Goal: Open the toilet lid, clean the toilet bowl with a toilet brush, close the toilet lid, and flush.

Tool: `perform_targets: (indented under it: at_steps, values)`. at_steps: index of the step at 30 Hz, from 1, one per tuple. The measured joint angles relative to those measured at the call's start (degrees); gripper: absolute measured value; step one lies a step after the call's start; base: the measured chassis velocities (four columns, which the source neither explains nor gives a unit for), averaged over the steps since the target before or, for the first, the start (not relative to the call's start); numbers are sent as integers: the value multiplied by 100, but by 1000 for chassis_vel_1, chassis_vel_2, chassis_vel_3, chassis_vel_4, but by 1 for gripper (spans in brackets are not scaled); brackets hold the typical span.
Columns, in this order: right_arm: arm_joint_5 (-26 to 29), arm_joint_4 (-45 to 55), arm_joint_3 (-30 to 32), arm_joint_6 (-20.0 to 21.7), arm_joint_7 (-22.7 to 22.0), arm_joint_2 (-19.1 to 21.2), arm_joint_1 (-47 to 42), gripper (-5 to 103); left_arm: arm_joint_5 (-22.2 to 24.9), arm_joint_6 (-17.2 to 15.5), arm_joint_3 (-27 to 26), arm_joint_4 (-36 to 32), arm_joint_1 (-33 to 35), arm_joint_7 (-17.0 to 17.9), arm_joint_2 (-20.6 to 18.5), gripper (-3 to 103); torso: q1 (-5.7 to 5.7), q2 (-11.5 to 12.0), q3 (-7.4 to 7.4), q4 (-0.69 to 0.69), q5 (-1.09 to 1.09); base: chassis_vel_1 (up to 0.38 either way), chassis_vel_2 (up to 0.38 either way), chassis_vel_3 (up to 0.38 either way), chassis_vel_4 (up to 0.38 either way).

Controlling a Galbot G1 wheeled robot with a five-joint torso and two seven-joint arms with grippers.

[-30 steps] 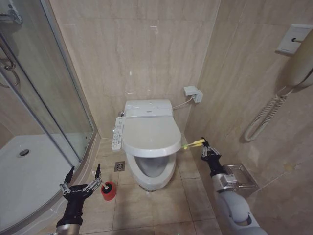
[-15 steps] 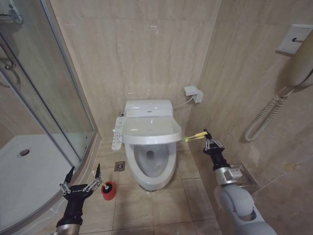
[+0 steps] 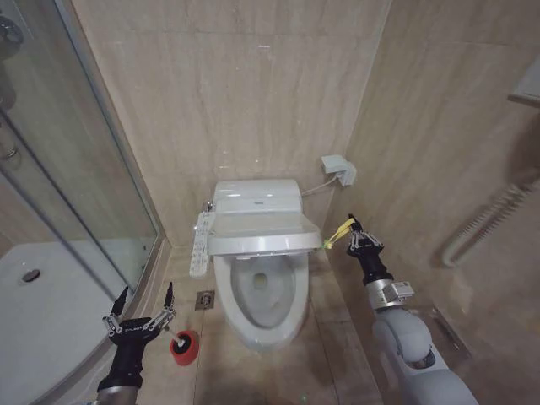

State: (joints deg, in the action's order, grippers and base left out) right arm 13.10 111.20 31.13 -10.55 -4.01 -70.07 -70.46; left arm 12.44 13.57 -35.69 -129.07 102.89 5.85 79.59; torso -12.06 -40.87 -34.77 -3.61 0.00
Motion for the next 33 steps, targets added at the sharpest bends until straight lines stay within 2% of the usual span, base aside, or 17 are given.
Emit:
perform_targets:
  at_steps: [9,17,33]
  values:
    - [99,39,-4,68,-8,90,139,1,0,0,-1,0,0,0,0,100,0,1,0,0,1,-85,98,63,-74]
    - [251,4,-164,287,-42,139,582,1,0,0,0,0,1,0,0,100,4,0,1,0,1,27,-52,-36,30]
    - [239,27,-363,794,-134,53,832,1,0,0,0,0,0,0,0,100,1,0,0,2,0,0,0,0,0]
